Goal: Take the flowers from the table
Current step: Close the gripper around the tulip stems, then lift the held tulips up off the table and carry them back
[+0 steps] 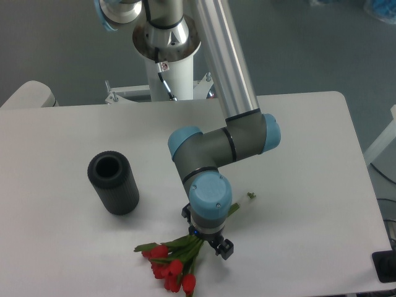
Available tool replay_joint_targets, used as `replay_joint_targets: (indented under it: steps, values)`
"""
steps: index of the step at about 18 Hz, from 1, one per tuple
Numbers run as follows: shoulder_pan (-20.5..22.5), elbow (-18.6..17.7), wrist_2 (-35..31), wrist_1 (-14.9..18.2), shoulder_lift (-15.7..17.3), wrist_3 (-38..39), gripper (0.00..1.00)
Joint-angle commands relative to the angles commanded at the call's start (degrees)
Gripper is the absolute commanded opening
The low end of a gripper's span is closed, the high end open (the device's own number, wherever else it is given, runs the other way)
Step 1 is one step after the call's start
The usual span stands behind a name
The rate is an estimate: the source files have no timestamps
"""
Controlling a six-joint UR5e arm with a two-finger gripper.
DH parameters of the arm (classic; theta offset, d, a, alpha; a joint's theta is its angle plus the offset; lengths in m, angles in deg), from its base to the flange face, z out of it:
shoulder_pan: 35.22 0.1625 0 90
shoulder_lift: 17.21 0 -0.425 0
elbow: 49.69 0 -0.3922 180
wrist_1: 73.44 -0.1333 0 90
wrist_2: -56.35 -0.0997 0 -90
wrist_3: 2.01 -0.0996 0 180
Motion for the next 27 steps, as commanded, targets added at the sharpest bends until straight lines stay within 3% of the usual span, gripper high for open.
replay_joint_targets:
  steps: [3, 4, 5, 8, 10, 13, 17, 24, 27]
  values:
    - [-0.2, -0.8, 0.3, 0.0, 0.2, 0.1, 0.99]
    - [-0.2, -0.8, 0.3, 0.0, 0.2, 0.4, 0.91]
    - [-0.2, -0.8, 0.3, 0.0, 0.2, 1.1, 0.73]
    - [-0.2, -0.6, 0.3, -0.1, 0.2, 4.4, 0.39]
    - [-0.3, -0.4, 0.3, -0.1, 0.3, 5.0, 0.37]
    - [-0.3, -0.1, 0.4, 0.0, 0.9, 5.1, 0.25]
    - [0.3, -0.4, 0.5, 0.2, 3.2, 5.1, 0.15]
    - [5.9, 0.4, 2.6, 1.3, 7.6, 4.0, 0.14]
    - [7.4, 3.1, 2.4, 5.3, 8.3, -0.6, 0.15]
